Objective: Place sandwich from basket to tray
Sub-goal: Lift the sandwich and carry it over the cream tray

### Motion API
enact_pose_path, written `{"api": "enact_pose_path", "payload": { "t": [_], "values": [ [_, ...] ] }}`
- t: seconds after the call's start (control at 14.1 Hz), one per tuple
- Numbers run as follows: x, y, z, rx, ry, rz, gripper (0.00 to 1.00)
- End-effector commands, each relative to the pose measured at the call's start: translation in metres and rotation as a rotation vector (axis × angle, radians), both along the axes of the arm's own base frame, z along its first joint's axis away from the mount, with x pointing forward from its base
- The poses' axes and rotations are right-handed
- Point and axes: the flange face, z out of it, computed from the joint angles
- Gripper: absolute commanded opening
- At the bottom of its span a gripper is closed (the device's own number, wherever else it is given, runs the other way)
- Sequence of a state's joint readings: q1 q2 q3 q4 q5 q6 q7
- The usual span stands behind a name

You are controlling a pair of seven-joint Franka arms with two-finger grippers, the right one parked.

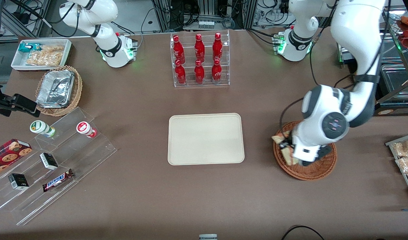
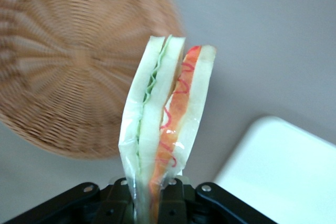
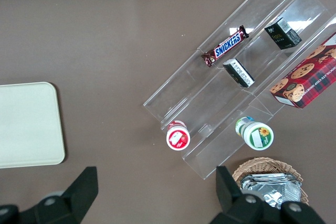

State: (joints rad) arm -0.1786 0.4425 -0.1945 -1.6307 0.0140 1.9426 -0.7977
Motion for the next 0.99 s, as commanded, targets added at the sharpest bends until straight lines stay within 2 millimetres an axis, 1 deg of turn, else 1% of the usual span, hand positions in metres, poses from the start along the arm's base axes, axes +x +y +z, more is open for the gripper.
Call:
{"api": "enact_pose_path", "payload": {
  "t": [0.0, 0.07, 0.21, 0.28, 0.35, 0.42, 0.49, 0.57, 0.71, 0.78, 0.85, 0.92],
  "values": [
    [-0.021, -0.088, -0.005, -0.006, 0.002, -0.132, 0.13],
    [-0.029, -0.115, -0.009, -0.011, 0.001, -0.169, 0.14],
    [-0.051, -0.179, -0.026, -0.022, 0.008, -0.248, 0.14],
    [-0.054, -0.202, -0.035, -0.030, 0.006, -0.275, 0.14],
    [-0.050, -0.210, -0.042, -0.039, 0.005, -0.278, 0.14],
    [-0.053, -0.219, -0.055, -0.038, 0.018, -0.289, 0.14],
    [-0.063, -0.234, -0.068, -0.035, 0.030, -0.312, 0.15],
    [-0.067, -0.244, -0.081, -0.045, 0.019, -0.317, 0.16],
    [-0.086, -0.275, -0.107, -0.052, -0.009, -0.300, 0.18],
    [-0.087, -0.281, -0.115, -0.054, -0.019, -0.287, 0.18],
    [-0.088, -0.282, -0.118, -0.053, -0.017, -0.286, 0.19],
    [-0.087, -0.281, -0.118, -0.053, -0.017, -0.288, 0.26]
  ]
}}
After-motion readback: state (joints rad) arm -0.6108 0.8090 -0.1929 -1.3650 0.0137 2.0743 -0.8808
